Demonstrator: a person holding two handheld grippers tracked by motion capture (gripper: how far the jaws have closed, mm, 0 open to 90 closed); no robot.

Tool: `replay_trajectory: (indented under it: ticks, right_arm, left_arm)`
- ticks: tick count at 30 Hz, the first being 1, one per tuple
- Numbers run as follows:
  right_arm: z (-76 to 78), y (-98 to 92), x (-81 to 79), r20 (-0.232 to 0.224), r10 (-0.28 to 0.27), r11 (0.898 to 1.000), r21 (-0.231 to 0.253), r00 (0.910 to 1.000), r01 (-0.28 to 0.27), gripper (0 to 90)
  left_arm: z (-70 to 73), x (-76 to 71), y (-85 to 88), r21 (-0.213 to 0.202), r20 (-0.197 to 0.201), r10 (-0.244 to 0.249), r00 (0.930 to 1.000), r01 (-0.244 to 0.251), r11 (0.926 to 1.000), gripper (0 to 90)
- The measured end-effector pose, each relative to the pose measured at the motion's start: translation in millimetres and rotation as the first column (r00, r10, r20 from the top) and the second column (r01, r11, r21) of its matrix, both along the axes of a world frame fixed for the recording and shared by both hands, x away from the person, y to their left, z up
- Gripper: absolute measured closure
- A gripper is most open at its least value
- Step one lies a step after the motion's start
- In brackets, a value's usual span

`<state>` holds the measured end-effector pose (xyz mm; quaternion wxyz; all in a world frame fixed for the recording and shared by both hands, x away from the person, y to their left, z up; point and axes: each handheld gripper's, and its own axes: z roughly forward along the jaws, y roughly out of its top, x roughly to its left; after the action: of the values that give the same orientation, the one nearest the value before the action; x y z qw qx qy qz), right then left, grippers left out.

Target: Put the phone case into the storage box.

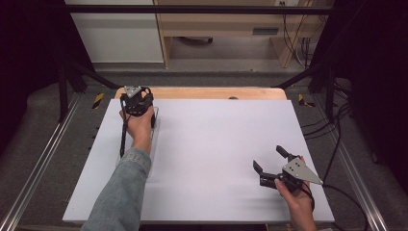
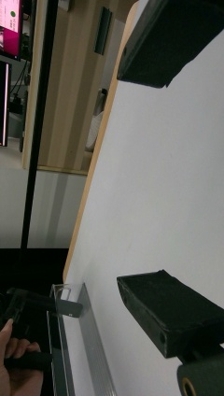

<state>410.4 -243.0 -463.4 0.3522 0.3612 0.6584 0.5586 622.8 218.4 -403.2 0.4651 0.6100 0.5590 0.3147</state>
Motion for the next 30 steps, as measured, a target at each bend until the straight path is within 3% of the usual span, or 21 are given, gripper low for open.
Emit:
replay_trajectory:
  ticks: [5, 14, 21, 30]
  right_arm:
    - [0.0, -0.6, 0.0, -0.002, 0.000, 1.000, 0.003, 1.0000, 0.000, 4.1]
    - [0.1, -0.2, 0.0, 0.000, 0.000, 1.000, 0.000, 1.0000, 0.000, 4.1]
    - [0.4, 0.6, -0.3, 0.001, 0.000, 1.000, 0.000, 1.0000, 0.000, 4.1]
    - [0.9, 0.0, -0.8, 0.002, -0.003, 1.000, 0.001, 1.0000, 0.003, 4.0]
  left_arm:
    - [-0.8, 0.3, -1.4, 0.002, -0.004, -0.005, 1.0000, 0.005, 1.0000, 85.3]
    - [3.9, -4.4, 0.0, 0.010, 0.008, -0.011, 0.9999, 0.011, 0.9999, 66.5]
    - [7.5, -8.6, 0.1, 0.010, -0.015, -0.034, 0.9993, 0.035, 0.9994, 52.7]
    - [11.8, -12.9, -2.3, 0.033, -0.007, -0.047, 0.9989, 0.047, 0.9983, 45.1]
